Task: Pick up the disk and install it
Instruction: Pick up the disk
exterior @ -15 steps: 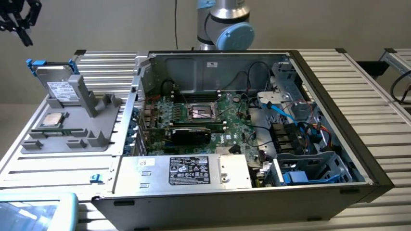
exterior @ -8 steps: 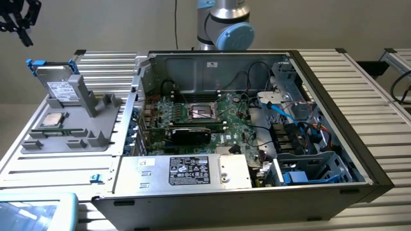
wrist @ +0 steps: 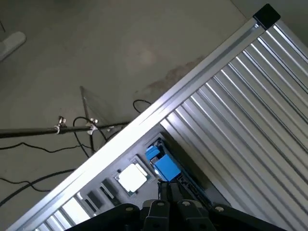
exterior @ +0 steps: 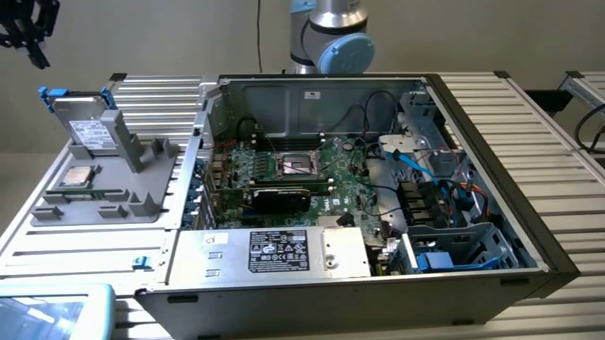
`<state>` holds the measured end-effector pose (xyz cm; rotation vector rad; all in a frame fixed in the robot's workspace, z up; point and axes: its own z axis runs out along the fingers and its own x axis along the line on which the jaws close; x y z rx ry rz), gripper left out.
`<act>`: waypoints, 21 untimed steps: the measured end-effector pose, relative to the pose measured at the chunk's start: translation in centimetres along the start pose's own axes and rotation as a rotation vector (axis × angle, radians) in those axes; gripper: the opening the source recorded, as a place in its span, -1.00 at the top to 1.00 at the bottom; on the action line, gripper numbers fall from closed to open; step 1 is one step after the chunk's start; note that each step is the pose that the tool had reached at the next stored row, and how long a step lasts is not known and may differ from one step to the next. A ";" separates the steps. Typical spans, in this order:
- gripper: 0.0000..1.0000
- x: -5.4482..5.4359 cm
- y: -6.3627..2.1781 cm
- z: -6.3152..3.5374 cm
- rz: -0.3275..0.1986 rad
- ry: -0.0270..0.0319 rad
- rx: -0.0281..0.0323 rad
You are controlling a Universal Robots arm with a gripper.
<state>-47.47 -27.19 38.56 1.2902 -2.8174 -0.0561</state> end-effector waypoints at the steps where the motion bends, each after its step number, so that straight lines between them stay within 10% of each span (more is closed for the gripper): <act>1: 0.79 0.0 0.00 0.00 -0.019 0.0002 0.0013; 21: 0.79 0.0 0.00 0.00 -0.383 -0.0067 0.0395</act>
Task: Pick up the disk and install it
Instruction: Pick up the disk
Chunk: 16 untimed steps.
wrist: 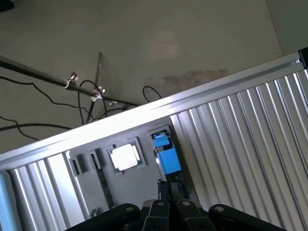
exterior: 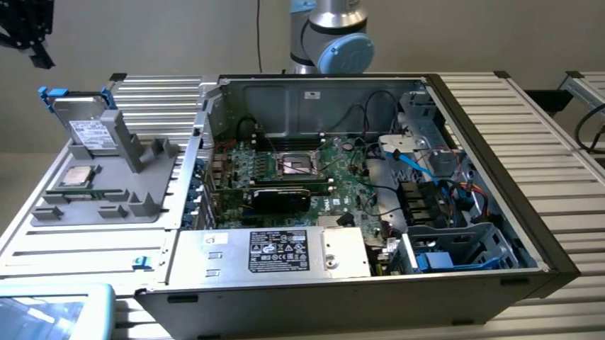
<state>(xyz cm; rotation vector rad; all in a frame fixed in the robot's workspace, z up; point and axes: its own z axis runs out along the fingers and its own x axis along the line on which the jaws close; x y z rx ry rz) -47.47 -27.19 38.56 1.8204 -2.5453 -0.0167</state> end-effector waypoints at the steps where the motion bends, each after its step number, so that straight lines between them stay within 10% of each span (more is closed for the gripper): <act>1: 0.79 0.0 0.00 0.00 -0.018 -0.0002 0.0016; 10: 0.79 0.0 0.00 0.01 -0.163 -0.0024 0.0150; 16: 0.79 0.0 0.00 0.00 -0.170 -0.0024 0.0153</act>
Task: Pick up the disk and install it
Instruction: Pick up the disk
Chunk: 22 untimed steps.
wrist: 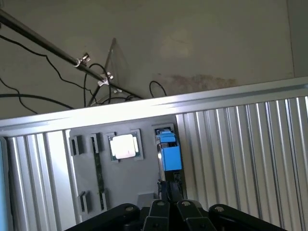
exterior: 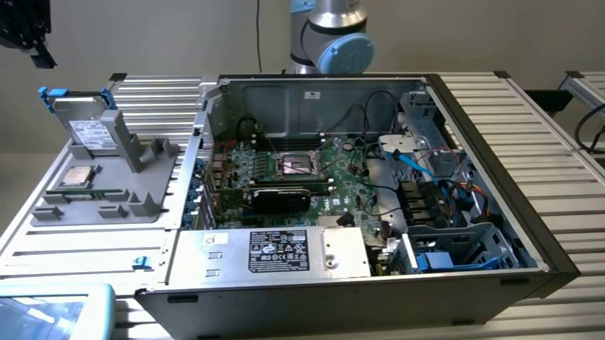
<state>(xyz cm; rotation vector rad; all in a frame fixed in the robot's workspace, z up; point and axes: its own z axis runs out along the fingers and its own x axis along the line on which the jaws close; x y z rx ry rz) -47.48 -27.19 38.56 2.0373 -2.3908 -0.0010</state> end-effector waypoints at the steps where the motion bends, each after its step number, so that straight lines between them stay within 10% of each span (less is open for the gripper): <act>1: 0.79 0.0 0.00 0.00 0.000 0.0000 0.0000; 9: 0.76 0.0 0.00 0.00 0.000 0.0000 0.0000; 15: 0.15 0.0 0.00 0.02 0.000 -0.0004 -0.0002; 22: -0.09 -0.6 0.36 0.83 0.000 -0.0002 -0.0001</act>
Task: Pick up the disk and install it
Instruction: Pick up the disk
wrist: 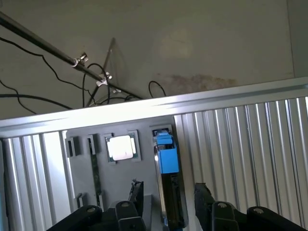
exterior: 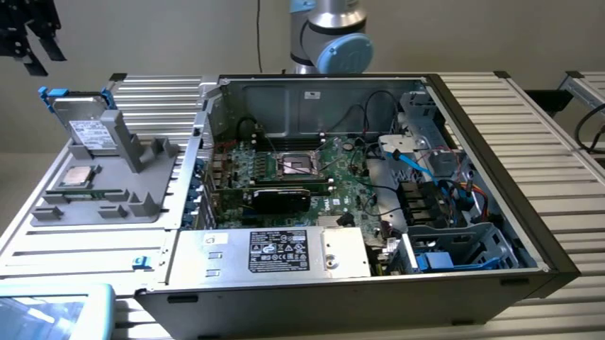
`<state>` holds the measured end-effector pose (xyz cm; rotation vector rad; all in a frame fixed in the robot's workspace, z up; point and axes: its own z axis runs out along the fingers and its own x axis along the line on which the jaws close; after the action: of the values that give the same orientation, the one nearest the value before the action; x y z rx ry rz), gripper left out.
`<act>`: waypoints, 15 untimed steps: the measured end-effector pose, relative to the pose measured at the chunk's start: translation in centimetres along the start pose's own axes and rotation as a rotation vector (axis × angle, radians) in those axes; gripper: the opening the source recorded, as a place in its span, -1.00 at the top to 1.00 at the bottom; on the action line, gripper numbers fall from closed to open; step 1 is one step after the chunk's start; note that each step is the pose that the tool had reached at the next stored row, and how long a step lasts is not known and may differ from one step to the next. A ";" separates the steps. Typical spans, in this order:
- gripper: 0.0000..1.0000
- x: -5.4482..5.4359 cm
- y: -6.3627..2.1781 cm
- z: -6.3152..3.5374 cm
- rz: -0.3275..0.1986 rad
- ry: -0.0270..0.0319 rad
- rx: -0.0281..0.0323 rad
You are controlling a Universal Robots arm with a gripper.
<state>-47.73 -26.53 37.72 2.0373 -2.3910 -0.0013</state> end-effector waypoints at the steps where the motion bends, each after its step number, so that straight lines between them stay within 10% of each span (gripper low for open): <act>1: -0.09 -0.1 0.22 0.18 0.000 0.0001 -0.0001; 5: -0.09 -0.1 1.55 0.90 0.000 0.0000 -0.0001; 15: -0.25 -0.1 1.59 2.65 -0.004 0.0020 -0.0115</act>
<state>-49.29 -26.15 35.07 2.0358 -2.3803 -0.0130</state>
